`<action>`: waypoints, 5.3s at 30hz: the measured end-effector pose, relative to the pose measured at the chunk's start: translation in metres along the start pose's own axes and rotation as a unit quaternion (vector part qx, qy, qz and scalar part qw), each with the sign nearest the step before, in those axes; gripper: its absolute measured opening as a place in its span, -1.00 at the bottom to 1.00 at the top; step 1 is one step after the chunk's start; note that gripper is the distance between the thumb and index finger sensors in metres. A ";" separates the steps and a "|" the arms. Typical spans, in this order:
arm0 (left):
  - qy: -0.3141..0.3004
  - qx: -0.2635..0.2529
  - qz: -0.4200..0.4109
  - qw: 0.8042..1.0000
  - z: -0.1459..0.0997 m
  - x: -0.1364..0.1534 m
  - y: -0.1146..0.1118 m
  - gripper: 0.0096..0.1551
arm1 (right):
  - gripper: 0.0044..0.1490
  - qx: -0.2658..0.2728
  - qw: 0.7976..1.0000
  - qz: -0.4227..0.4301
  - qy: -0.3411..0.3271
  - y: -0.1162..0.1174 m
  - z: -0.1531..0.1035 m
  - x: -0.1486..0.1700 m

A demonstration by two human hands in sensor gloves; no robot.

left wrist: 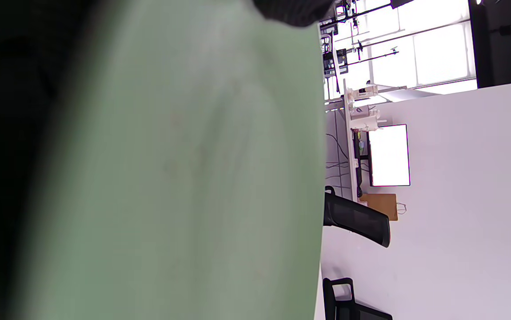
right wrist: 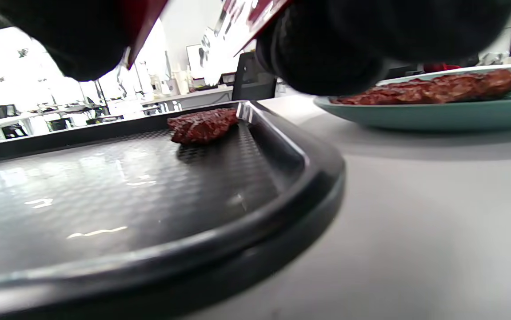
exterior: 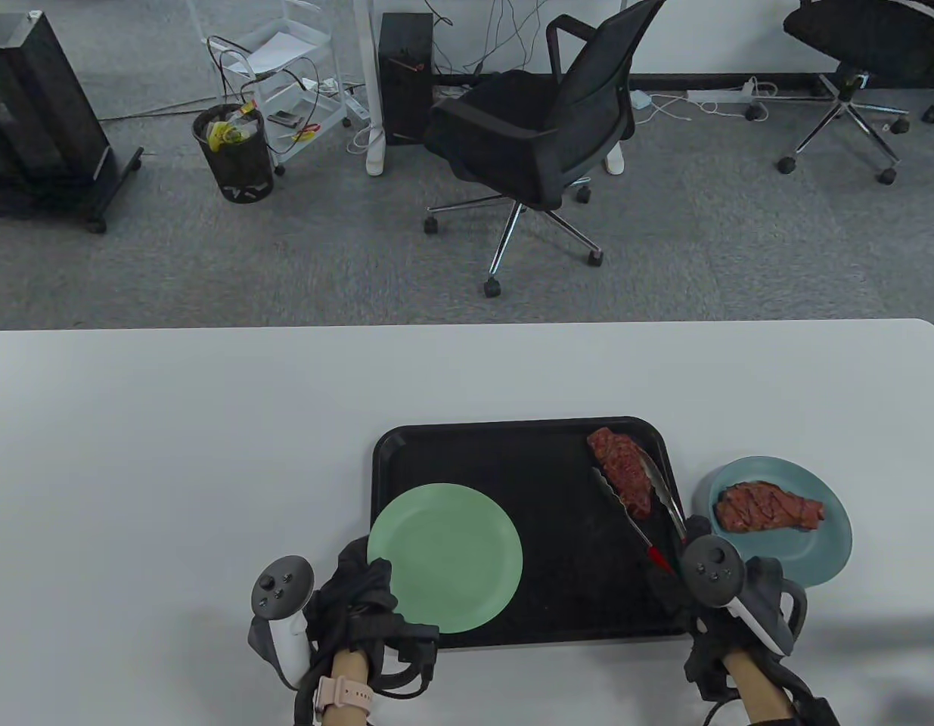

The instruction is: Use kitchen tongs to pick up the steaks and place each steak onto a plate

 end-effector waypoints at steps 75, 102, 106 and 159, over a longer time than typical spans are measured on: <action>-0.013 0.002 -0.080 0.997 0.016 -0.010 0.026 -0.36 | 0.23 0.067 0.970 0.046 -0.229 -0.044 -0.060 -0.087; 0.073 -0.235 -0.106 0.963 0.078 0.020 0.154 -0.35 | 0.22 0.020 0.988 0.021 -0.152 -0.008 -0.021 -0.050; 0.077 -0.250 -0.077 0.962 0.078 0.017 0.156 -0.34 | 0.22 0.015 0.988 0.014 -0.152 -0.005 -0.019 -0.051; -0.181 0.014 0.144 0.973 0.003 -0.039 -0.043 -0.24 | 0.23 0.003 0.989 -0.088 -0.115 0.013 -0.019 -0.050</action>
Point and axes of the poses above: the tracker on the back of each hand, its own x axis roughly to the little-finger side, its own z axis roughly from the wrist to the fingertips, y = z × x, the point moved 5 cm from there along z, roughly from the wrist to the fingertips, and after that the axes turned 10 degrees about -z, right-handed, at the moved point
